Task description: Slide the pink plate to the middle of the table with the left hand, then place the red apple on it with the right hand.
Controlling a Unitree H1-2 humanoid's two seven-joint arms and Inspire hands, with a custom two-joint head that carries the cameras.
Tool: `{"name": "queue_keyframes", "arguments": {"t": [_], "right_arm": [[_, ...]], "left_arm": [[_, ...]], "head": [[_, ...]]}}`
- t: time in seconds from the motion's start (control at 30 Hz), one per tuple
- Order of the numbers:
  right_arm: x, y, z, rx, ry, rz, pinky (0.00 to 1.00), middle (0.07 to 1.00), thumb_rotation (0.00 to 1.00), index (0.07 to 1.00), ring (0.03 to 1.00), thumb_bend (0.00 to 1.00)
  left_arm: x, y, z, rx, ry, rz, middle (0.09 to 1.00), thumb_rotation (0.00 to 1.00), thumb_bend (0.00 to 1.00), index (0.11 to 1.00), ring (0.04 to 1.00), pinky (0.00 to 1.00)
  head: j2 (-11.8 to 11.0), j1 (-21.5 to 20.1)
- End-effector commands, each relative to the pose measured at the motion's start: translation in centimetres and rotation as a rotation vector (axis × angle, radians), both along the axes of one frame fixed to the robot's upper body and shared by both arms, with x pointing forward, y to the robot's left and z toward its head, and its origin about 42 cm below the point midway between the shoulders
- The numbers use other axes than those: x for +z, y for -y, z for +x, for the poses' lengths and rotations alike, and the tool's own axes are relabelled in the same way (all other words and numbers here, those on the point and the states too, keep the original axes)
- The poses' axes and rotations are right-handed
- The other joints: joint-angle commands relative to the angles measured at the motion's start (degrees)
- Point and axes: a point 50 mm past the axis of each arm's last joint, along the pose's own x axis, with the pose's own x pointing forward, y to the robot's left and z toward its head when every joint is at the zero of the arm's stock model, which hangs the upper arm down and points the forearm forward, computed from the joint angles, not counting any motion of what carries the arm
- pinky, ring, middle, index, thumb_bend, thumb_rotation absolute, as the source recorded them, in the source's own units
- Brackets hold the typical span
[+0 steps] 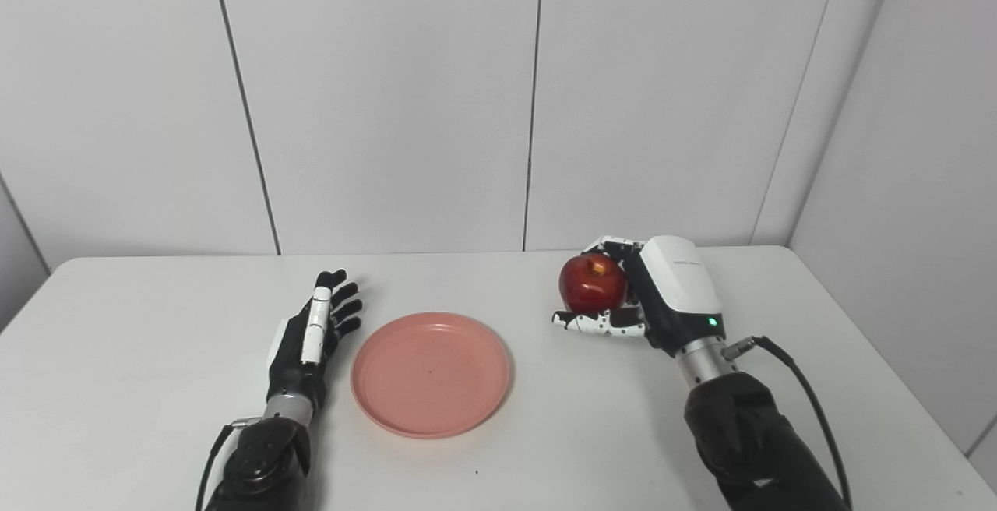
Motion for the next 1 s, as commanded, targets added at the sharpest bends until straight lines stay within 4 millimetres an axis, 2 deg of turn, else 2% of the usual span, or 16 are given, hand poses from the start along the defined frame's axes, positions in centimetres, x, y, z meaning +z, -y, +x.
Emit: {"name": "queue_keyframes", "arguments": {"t": [0.0,0.23,0.37,0.43,0.47,0.57,0.97], "right_arm": [[2.8,-0.7,0.3,0.064,0.102,-0.007,0.15,0.305,0.35,0.438,0.209,0.43],[3.1,-2.2,0.4,0.122,0.096,0.004,0.14,0.285,0.33,0.438,0.195,0.41],[3.1,-3.1,0.7,0.149,0.094,0.001,0.13,0.280,0.36,0.450,0.189,0.42],[3.0,-3.5,0.9,0.159,0.092,-0.004,0.13,0.281,0.33,0.456,0.189,0.42],[2.9,-3.6,0.9,0.162,0.090,-0.007,0.14,0.283,0.23,0.472,0.192,0.46],[2.8,-4.6,1.2,0.168,0.076,-0.022,0.14,0.284,0.16,0.481,0.191,0.49],[2.5,-6.7,2.3,0.226,0.076,-0.039,0.13,0.275,0.15,0.482,0.185,0.49]], "left_arm": [[-2.3,2.1,-1.2,-0.035,-0.114,-0.002,0.867,0.97,0.67,0.842,0.841,0.81],[-2.6,2.7,-1.1,-0.039,-0.112,0.025,0.856,0.98,0.69,0.835,0.828,0.78],[-2.7,3.1,-1.1,-0.042,-0.115,0.024,0.856,0.97,0.71,0.836,0.834,0.79],[-2.8,3.3,-1.1,-0.043,-0.116,0.024,0.858,0.97,0.71,0.837,0.837,0.79],[-2.8,3.3,-1.1,-0.043,-0.117,0.025,0.857,0.97,0.72,0.836,0.835,0.79],[-2.8,3.5,-1.1,-0.037,-0.117,0.014,0.856,0.96,0.73,0.832,0.832,0.80],[-3.0,3.8,-1.0,-0.032,-0.117,0.028,0.848,0.95,0.73,0.827,0.825,0.78]], "head": [[0.06,0.27],[-0.35,2.05],[-0.58,2.94],[-0.66,3.20],[-0.68,3.25],[-0.84,3.55],[-1.54,4.87]]}}
